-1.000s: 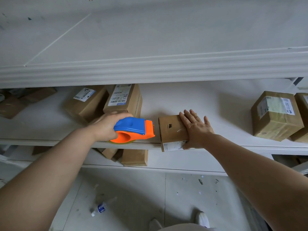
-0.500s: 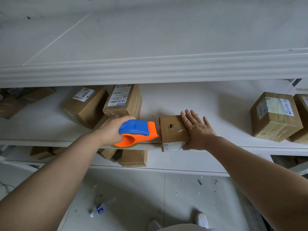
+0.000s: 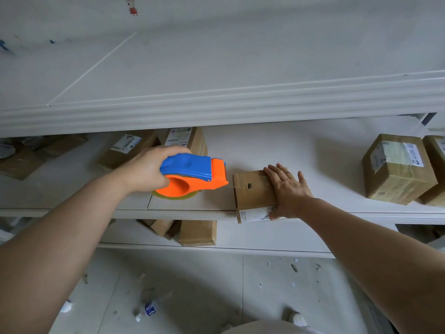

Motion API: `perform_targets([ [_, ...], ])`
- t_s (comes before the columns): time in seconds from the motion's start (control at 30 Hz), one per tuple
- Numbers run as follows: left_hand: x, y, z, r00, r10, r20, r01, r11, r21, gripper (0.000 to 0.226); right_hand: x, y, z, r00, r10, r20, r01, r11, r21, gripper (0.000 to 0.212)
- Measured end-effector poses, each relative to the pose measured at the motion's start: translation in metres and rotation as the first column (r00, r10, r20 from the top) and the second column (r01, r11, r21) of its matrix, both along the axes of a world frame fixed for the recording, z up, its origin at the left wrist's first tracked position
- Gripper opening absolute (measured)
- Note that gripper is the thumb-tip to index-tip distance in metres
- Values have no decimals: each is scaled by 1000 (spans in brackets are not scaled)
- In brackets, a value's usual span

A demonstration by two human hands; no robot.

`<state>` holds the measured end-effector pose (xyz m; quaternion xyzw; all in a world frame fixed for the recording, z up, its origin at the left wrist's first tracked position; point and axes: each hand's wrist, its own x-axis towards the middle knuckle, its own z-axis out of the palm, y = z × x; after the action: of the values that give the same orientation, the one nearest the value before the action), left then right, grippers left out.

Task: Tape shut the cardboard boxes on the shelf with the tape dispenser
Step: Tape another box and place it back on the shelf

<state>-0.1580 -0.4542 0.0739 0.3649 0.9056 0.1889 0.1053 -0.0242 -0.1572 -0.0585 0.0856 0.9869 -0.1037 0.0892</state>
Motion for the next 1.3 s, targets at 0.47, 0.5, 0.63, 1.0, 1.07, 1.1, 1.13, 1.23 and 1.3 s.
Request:
perform_targets([
  [0.47, -13, -5, -33, 997, 65, 47, -60, 993, -97, 81, 2, 0, 1, 1000, -5, -15, 4, 1000, -31, 143],
  [0.5, -13, -5, -34, 997, 62, 42, -57, 993, -102, 81, 2, 0, 1, 1000, -6, -12, 6, 1000, -26, 144],
  [0.63, -12, -3, -42, 997, 59, 45, -53, 991, -123, 83, 3, 1, 1, 1000, -2, -3, 2, 1000, -16, 143],
  [1.0, 9, 20, -63, 994, 95, 62, -86, 986, -140, 77, 0, 0, 5, 997, 62, 41, -67, 991, 116, 138],
  [1.07, 10, 23, -65, 993, 100, 63, -91, 987, -132, 77, 1, -4, 7, 996, 93, -7, -90, 982, 168, 138],
  [1.1, 11, 24, -66, 992, 102, 68, -92, 987, -131, 77, 3, -7, 7, 991, 126, -35, -118, 976, 186, 134],
  [1.13, 11, 24, -66, 993, 100, 70, -91, 988, -126, 77, 6, -11, 6, 986, 162, -46, -150, 969, 197, 130],
  [1.23, 14, 26, -66, 994, 90, 65, -83, 991, -106, 77, 12, -17, 1, 981, 193, -7, -189, 964, 188, 125],
  [1.3, 17, 26, -63, 995, 83, 61, -77, 992, -97, 73, 12, -21, 1, 981, 191, -20, -183, 964, 193, 122],
])
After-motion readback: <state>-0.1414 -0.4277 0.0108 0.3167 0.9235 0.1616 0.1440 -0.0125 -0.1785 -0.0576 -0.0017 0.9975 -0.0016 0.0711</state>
